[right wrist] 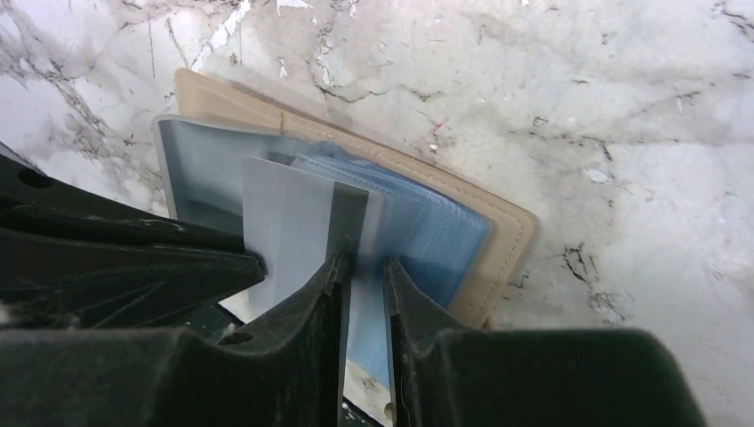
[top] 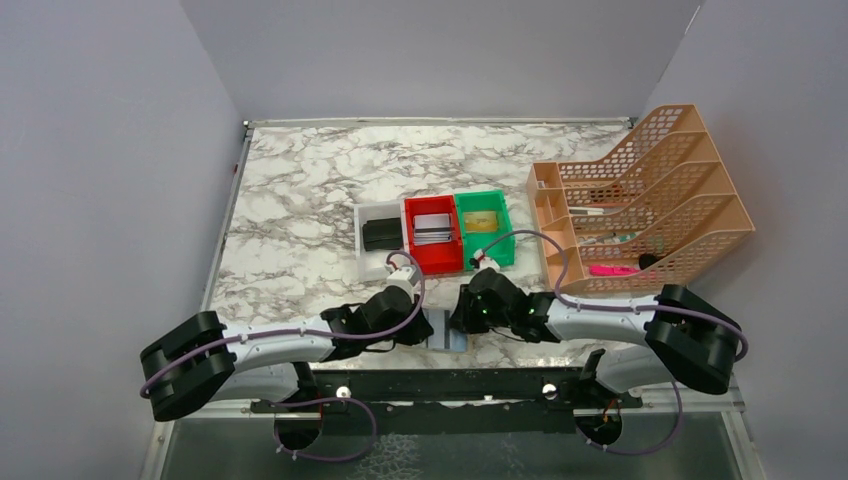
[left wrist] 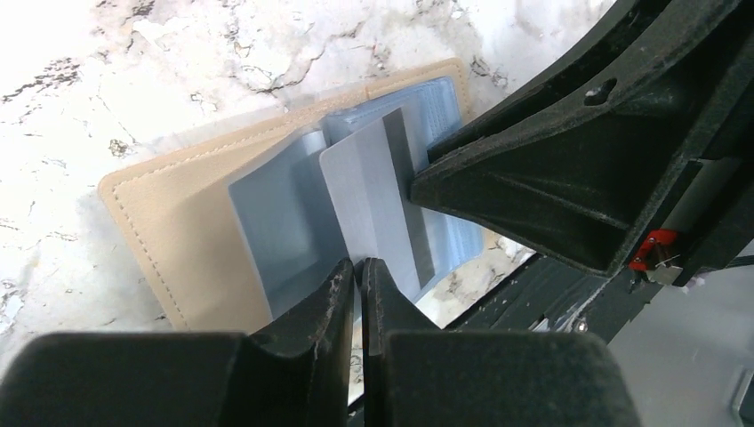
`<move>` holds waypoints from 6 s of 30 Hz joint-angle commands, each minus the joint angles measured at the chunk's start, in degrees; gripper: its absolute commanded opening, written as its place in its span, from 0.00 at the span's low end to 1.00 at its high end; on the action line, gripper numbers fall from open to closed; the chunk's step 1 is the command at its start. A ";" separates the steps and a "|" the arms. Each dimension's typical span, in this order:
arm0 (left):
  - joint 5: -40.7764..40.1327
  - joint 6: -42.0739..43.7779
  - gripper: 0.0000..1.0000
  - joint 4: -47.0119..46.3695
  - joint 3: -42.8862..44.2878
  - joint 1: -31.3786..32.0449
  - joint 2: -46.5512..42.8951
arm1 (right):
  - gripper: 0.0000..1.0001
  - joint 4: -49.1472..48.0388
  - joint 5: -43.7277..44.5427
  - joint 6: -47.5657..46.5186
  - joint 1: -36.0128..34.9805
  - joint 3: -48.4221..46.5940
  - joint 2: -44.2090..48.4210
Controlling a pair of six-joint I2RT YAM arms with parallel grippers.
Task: Take the credit cards out of the card holder
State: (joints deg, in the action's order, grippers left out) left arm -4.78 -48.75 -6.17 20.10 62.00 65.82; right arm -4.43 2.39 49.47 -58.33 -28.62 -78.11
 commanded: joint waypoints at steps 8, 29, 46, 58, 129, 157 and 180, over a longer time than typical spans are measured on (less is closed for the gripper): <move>-2.34 -0.79 0.05 -0.81 -1.21 0.05 -3.36 | 0.30 0.70 -2.02 -2.74 -0.09 0.94 8.94; -4.69 -0.57 0.05 4.32 -1.51 0.03 -8.70 | 0.33 0.99 0.53 1.81 -0.05 0.32 -2.95; -5.56 -1.06 0.09 5.97 -1.26 0.01 -10.28 | 0.37 -6.60 -4.53 -1.00 -0.09 2.52 6.11; -4.16 -1.41 0.20 4.15 -1.15 -0.01 -9.00 | 0.41 -9.98 -5.78 1.60 -0.04 1.25 -4.39; 28.87 4.04 0.00 0.79 0.55 -28.60 -22.51 | 0.76 -17.56 -0.05 -1.79 2.06 15.66 23.93; 35.90 -9.38 0.00 -15.76 -9.61 -30.08 -26.16 | 0.43 -67.30 -31.59 11.76 11.22 11.98 -6.59; 34.76 -8.54 0.53 -14.69 -10.82 -30.09 -26.46 | 0.01 -67.36 -25.89 12.38 11.22 16.55 -2.91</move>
State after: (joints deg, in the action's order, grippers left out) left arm 30.00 -58.83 -21.50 9.06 31.99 39.70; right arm -74.89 -26.85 63.81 -47.13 -13.50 -84.64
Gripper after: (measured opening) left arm 0.391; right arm 0.026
